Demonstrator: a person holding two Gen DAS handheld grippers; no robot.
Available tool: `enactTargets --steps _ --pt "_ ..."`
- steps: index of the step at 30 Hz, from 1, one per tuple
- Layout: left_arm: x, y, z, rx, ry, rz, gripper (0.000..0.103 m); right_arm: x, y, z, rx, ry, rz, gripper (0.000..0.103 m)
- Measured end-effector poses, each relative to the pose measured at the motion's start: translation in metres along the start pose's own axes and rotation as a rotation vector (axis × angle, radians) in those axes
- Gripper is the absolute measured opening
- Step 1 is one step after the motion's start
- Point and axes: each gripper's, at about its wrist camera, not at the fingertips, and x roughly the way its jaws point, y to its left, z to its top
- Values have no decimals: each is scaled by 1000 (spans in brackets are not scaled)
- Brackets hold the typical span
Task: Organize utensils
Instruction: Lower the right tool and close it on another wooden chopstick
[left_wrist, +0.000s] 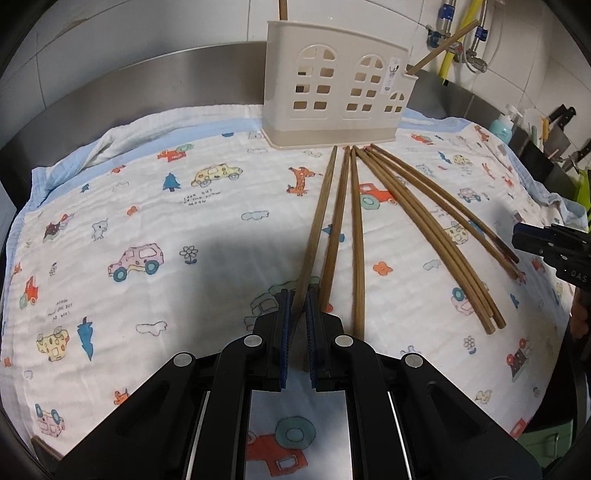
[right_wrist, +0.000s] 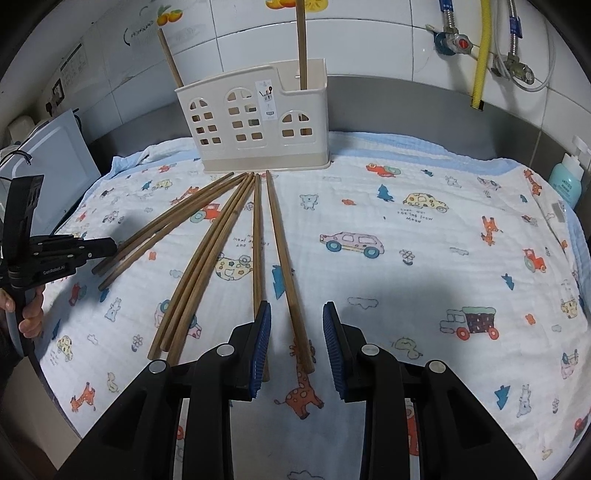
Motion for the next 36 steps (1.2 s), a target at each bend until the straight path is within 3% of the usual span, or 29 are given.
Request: enactTargets --steps 16,27,36 --pt "9 2 -1 1 11 -3 11 9 3 1 -6 10 15 28" --pt "10 1 -1 -16 -8 9 11 20 0 -1 1 29 14 18" --pt "11 0 -1 -5 -7 0 11 27 4 -2 -38 25 -14 15"
